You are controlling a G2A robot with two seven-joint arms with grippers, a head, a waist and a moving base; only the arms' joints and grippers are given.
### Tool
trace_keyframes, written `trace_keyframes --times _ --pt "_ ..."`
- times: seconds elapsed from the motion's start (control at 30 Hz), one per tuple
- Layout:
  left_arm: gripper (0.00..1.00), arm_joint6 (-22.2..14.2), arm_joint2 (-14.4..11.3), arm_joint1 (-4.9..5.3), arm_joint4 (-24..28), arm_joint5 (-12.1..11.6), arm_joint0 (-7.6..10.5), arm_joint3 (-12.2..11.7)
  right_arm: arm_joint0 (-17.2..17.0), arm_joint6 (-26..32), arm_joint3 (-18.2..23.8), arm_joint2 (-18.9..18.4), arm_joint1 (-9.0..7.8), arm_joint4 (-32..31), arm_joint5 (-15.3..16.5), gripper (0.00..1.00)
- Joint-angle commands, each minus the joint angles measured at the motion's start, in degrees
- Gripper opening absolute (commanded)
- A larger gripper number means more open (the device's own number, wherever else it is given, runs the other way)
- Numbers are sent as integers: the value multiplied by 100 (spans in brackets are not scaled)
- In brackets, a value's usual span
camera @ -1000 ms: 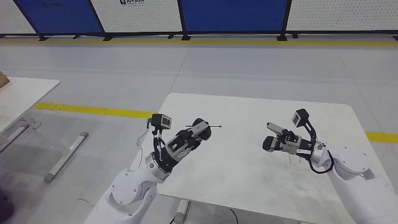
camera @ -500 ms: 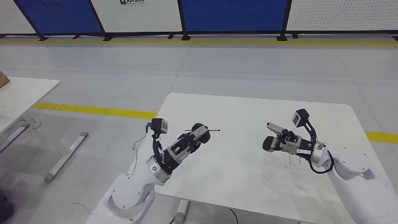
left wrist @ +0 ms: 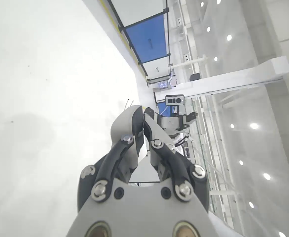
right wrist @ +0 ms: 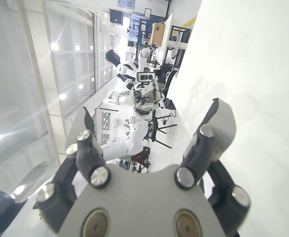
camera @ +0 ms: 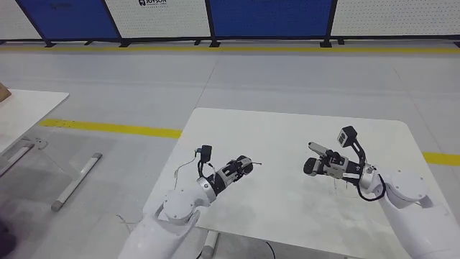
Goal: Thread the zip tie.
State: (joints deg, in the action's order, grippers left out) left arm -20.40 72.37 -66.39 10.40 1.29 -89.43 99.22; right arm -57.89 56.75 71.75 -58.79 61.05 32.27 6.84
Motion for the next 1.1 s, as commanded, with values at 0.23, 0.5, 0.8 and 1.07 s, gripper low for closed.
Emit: trace_keyframes --times 0.23,0.5,0.8,1.07 --pt "0 104 -198 -34 62 -86 163 -252 0 0 0 0 0 0 0 100" --pt "0 4 -109 -12 218 -214 90 100 0 0 0 0 0 0 0 100" --pt "0 -307 457 51 1082 -522 -205 932 0 0 0 0 0 0 0 100" --pt "0 -440 1014 97 1519 -989 -640 1977 0 0 0 0 0 0 0 100"
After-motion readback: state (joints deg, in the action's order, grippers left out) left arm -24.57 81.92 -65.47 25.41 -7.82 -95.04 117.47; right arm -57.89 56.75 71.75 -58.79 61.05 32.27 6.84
